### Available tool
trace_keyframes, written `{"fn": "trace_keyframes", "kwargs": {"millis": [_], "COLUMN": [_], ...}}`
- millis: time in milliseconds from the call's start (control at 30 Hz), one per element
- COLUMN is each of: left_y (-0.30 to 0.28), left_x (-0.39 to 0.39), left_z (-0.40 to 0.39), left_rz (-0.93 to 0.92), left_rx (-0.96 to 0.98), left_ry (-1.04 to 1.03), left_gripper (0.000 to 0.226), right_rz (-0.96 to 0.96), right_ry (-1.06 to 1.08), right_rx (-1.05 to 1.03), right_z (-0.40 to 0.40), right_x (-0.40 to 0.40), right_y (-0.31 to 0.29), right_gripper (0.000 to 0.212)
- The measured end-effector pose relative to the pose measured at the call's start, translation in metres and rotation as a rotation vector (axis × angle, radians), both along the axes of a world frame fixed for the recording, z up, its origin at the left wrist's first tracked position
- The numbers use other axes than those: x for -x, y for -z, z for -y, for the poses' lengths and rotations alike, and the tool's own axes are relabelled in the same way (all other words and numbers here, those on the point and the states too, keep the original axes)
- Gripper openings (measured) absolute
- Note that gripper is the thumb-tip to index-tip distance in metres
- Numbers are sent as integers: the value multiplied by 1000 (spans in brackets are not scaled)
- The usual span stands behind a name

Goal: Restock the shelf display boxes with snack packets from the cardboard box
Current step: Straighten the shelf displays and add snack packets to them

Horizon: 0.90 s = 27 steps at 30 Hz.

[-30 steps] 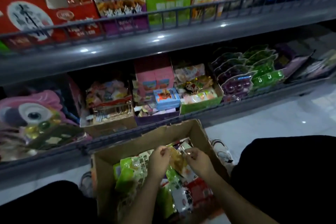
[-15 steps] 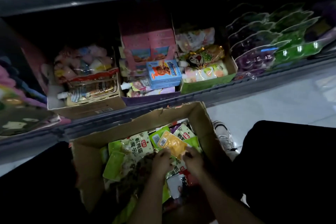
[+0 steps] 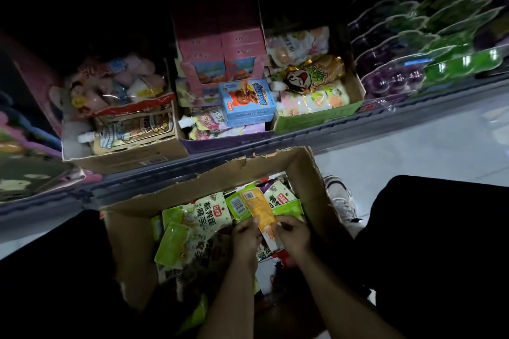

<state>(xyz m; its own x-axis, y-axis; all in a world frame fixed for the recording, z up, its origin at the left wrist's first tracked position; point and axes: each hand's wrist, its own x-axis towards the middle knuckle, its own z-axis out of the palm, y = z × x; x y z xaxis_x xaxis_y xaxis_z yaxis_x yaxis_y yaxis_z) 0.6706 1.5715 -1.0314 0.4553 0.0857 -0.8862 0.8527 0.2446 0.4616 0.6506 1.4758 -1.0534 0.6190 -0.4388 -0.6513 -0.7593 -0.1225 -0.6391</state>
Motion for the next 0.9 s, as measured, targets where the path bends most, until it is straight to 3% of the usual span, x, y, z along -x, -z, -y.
{"fn": "trace_keyframes", "kwargs": {"millis": [100,233,367,600,900], "left_y": [-9,-21,-43,-123,-240], "left_x": [-7,-15,-15,-17,-10], "left_z": [-2,-8,-19,-39,-42], "left_rz": [14,24,40,251,556], "left_rx": [-22,-27,-40,137,95], "left_ry": [-59,-66,-14,-223,-210], "left_gripper": [23,3,17,22,23], "right_rz": [9,34,79,263,374], "right_ry": [17,-4,-36,-235,-526], "right_rx": [-72,-183,-339,-569,-631], "right_z": [2,10,17,14,28], "right_x": [-1,-7,-14,-26,-36], "right_y": [-11,-34,-75,-159,-304], "right_gripper": [20,27,29,35,35]}}
